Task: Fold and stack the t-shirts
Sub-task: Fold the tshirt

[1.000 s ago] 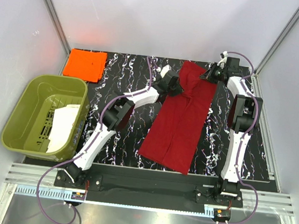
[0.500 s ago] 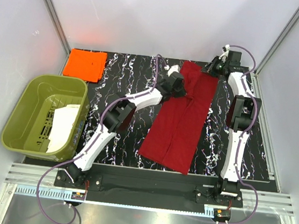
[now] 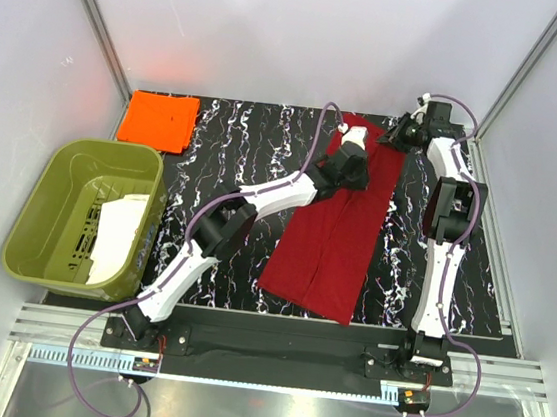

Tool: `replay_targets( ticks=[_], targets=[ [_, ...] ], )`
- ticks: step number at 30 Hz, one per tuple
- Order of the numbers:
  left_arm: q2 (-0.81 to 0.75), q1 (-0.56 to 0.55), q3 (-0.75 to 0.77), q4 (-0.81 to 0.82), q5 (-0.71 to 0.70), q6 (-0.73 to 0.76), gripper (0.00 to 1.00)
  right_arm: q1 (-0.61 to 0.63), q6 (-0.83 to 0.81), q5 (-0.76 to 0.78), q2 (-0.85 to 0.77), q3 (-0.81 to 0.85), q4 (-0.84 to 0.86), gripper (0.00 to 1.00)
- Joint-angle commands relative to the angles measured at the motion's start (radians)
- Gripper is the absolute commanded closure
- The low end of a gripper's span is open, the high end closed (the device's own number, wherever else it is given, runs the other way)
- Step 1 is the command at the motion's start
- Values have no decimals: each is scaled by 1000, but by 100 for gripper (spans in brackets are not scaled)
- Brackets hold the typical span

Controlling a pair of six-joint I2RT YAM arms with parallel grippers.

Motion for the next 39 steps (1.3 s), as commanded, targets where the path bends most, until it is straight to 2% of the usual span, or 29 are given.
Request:
replay_targets(
  ticks=[1, 5, 12, 15, 18, 19, 23, 24, 26, 27, 28, 29, 31, 33, 35, 39],
  targets=[
    [-31, 8, 61, 11, 3, 48, 73, -15, 6, -7, -9, 40, -2, 93],
    [-11, 7, 71, 23, 38, 40, 71, -25, 5, -16, 0, 54, -11, 93],
    [40, 5, 117, 66, 118, -12, 84, -35, 2, -22, 26, 97, -29, 93],
    [61, 7, 152, 62, 129, -33, 85, -40, 3, -25, 29, 102, -28, 92],
    [28, 8, 123, 57, 129, -33, 68, -46, -23, -28, 42, 114, -41, 91],
    [13, 10, 106, 74, 159, -29, 66, -48, -32, -24, 49, 120, -51, 91],
    [-72, 36, 28, 68, 198, -16, 62, -60, -61, -18, 60, 128, -74, 77],
    [-105, 57, -6, 54, 207, -24, 61, -61, -69, -12, 69, 141, -86, 61],
    [-157, 85, -47, 57, 230, -71, 60, -63, -93, 25, 75, 190, -150, 52],
    [-176, 115, -102, 72, 249, -84, 60, -63, -101, 51, 78, 209, -178, 42],
    [-194, 129, -127, 77, 275, -90, 60, -63, -107, 104, 72, 226, -237, 36],
    [-233, 148, -162, 69, 278, -69, 60, -63, -124, 117, 65, 243, -261, 34],
    [-270, 161, -179, 20, 264, -30, 60, -63, -143, 113, 7, 212, -272, 34],
    [-317, 183, -202, -9, 275, 19, 59, -63, -144, 93, -79, 91, -252, 35],
    [-354, 203, -219, -66, 287, 43, 59, -62, -135, 85, -142, -42, -223, 40],
    [-428, 237, -303, -135, 345, 45, 59, -58, -57, -24, -248, -197, -163, 68]
  ],
)
